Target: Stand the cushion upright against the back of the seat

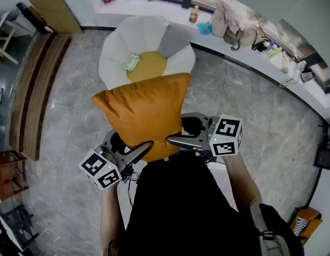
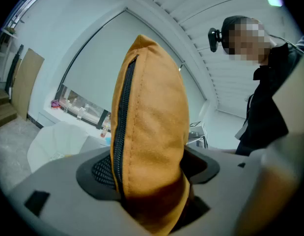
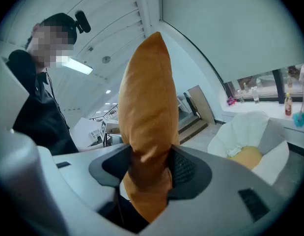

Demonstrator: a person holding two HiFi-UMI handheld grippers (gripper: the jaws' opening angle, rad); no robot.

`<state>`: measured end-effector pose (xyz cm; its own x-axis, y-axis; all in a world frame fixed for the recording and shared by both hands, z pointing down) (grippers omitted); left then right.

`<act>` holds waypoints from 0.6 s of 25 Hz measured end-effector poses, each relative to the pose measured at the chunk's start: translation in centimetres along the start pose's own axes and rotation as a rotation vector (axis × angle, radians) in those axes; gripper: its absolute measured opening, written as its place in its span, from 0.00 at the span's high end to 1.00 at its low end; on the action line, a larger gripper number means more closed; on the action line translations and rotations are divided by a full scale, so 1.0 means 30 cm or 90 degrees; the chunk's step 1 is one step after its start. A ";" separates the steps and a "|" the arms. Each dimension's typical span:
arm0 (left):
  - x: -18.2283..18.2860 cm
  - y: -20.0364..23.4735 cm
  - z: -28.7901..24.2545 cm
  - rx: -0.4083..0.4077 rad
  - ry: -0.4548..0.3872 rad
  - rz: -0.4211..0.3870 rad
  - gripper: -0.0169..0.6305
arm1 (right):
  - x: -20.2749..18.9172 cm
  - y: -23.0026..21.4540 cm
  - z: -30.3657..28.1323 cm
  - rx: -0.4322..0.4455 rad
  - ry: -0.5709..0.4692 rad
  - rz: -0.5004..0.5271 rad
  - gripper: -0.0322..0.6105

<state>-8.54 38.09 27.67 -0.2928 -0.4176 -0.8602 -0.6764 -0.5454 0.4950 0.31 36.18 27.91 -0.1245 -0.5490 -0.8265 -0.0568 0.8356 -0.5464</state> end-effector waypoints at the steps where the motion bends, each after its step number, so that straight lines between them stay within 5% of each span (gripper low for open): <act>1: -0.001 0.000 -0.002 0.000 0.000 0.000 0.38 | 0.003 -0.001 0.002 -0.001 0.001 0.000 0.57; 15: -0.069 -0.020 -0.057 0.006 0.024 0.013 0.38 | -0.050 -0.038 0.064 -0.016 0.000 -0.011 0.53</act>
<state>-6.36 38.03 29.37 -0.2803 -0.4555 -0.8449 -0.6772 -0.5300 0.5104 2.46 36.00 29.52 -0.1230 -0.5637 -0.8168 -0.0836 0.8260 -0.5574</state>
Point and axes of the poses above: the fingertips, and each gripper's own axes: z backward along the fingers, y to its left, x out of its top, the point moved 1 cm from there along z, backward along the fingers, and after that the axes turned 5 degrees about -y, right-handed, at the moved point
